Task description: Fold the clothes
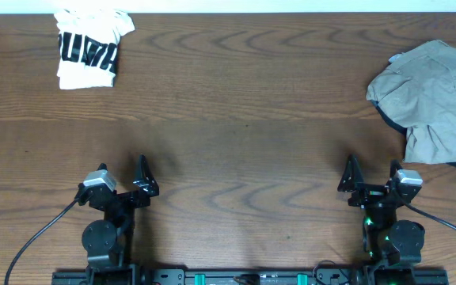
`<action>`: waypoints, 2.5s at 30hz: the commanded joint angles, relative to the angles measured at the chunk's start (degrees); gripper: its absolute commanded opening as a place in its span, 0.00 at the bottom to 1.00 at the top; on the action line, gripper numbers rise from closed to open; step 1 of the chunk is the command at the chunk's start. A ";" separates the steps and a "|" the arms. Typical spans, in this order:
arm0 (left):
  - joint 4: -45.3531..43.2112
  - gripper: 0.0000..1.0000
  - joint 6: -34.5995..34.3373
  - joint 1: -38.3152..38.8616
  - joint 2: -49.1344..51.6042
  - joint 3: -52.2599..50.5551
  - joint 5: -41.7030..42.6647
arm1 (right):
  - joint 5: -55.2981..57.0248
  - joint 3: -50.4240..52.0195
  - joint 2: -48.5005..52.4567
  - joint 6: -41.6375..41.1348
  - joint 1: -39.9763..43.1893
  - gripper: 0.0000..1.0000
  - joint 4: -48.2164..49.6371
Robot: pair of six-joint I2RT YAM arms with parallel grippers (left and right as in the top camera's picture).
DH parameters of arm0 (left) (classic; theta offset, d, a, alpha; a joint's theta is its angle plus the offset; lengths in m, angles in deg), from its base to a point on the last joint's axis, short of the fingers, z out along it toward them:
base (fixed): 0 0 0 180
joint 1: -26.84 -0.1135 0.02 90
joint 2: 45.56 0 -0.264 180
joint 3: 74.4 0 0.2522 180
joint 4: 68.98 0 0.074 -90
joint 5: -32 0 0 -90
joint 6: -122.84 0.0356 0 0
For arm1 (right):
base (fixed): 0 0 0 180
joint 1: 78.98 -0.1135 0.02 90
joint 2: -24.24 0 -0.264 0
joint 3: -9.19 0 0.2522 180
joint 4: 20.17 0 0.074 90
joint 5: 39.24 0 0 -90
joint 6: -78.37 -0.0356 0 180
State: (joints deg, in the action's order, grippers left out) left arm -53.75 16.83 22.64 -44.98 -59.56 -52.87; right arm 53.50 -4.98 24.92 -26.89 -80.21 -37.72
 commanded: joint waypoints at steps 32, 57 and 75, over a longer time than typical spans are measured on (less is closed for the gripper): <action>2.16 0.98 1.36 -0.28 0.46 -0.85 0.17 | 0.00 0.09 -0.09 0.57 0.52 0.99 -0.28; 2.16 0.98 1.36 -0.28 0.46 -0.85 0.17 | 0.00 0.09 -0.07 0.57 0.52 0.99 -0.28; 2.14 0.98 1.36 -0.28 0.46 -0.85 0.17 | -17.92 0.09 0.07 -18.60 0.42 0.99 0.70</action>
State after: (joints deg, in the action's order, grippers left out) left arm -53.72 16.83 22.64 -44.58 -59.56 -52.87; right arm 43.21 -4.98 24.95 -39.20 -80.23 -37.15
